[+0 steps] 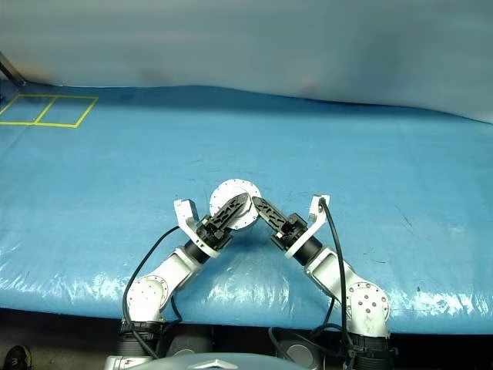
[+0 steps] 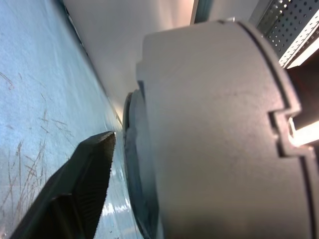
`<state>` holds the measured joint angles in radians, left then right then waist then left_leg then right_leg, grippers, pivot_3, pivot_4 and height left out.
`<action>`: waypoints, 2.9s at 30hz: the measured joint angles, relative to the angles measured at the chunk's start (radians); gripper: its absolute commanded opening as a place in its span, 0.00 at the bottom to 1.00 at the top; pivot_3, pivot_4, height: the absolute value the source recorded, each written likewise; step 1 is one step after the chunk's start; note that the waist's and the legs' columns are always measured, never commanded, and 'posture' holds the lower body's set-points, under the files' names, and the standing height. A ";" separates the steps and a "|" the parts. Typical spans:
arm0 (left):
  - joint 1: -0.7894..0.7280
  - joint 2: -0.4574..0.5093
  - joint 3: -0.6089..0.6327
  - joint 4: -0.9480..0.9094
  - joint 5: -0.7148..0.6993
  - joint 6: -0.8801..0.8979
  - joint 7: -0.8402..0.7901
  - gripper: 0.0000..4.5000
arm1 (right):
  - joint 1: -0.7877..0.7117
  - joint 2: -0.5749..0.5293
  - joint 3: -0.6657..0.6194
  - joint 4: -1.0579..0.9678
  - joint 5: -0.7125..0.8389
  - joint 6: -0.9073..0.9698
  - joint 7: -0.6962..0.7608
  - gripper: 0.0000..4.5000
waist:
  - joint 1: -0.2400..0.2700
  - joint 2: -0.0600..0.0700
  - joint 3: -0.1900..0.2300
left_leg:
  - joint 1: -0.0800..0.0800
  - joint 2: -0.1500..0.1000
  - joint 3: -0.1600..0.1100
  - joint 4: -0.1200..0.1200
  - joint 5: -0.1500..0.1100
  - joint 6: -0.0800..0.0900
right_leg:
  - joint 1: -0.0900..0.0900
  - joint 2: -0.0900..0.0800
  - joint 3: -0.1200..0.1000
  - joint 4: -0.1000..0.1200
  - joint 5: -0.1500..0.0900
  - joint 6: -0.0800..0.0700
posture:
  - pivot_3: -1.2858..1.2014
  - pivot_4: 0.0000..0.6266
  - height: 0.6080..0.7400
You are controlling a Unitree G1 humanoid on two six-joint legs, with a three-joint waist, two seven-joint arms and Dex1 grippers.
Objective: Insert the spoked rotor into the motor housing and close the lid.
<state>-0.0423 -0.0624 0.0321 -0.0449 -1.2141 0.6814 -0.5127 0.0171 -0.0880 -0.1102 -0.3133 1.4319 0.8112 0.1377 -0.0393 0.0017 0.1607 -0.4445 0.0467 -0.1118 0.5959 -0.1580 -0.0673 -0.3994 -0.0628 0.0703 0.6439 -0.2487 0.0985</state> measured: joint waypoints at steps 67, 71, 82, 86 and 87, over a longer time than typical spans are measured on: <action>-0.145 0.320 -0.045 -0.018 0.960 -0.801 0.254 0.99 | -0.087 -0.151 0.135 0.141 -1.046 -0.618 0.120 0.77 | 0.011 -0.004 -0.001 | 0.010 -0.001 0.001 -0.004 0.003 -0.005 | 0.008 0.001 0.004 -0.001 0.002 0.003 | 0.52 0.24 1.00; -0.076 0.383 -0.263 0.005 1.034 -0.729 0.037 0.99 | -0.095 -0.245 0.149 0.207 -1.160 -0.659 0.176 0.77 | -0.008 -0.003 -0.001 | 0.011 0.001 0.003 -0.010 0.003 -0.004 | 0.005 0.002 0.005 0.001 0.000 0.000 | 0.52 0.24 1.00; -0.097 0.419 -0.304 0.081 1.154 -0.719 -0.029 1.00 | -0.136 -0.338 0.183 0.277 -1.299 -0.656 0.277 0.97 | -0.003 -0.003 0.000 | 0.012 0.001 0.003 -0.009 0.004 -0.004 | 0.006 0.002 0.005 0.001 0.000 -0.001 | 0.52 0.24 1.00; -0.110 0.415 -0.267 0.086 1.154 -0.734 -0.029 1.00 | -0.142 -0.341 0.181 0.298 -1.329 -0.658 0.273 0.99 | 0.001 -0.003 0.000 | 0.012 0.001 0.003 -0.009 0.004 -0.004 | 0.007 0.002 0.005 0.001 0.000 0.000 | 0.52 0.24 1.00; -0.116 0.408 -0.260 0.089 1.154 -0.737 -0.026 1.00 | -0.144 -0.340 0.180 0.306 -1.338 -0.659 0.268 0.99 | 0.002 -0.003 0.000 | 0.012 0.000 0.003 -0.008 0.004 -0.004 | 0.007 0.002 0.005 0.001 0.000 0.000 | 0.52 0.24 1.00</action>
<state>-0.1583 0.3455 -0.2276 0.0438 -0.0600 -0.0557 -0.5385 -0.1273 -0.4280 0.0699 -0.0075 0.0941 0.1525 0.4061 -0.0369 -0.0012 0.1608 -0.4322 0.0472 -0.1090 0.5877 -0.1542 -0.0714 -0.3925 -0.0608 0.0750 0.6448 -0.2486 0.0984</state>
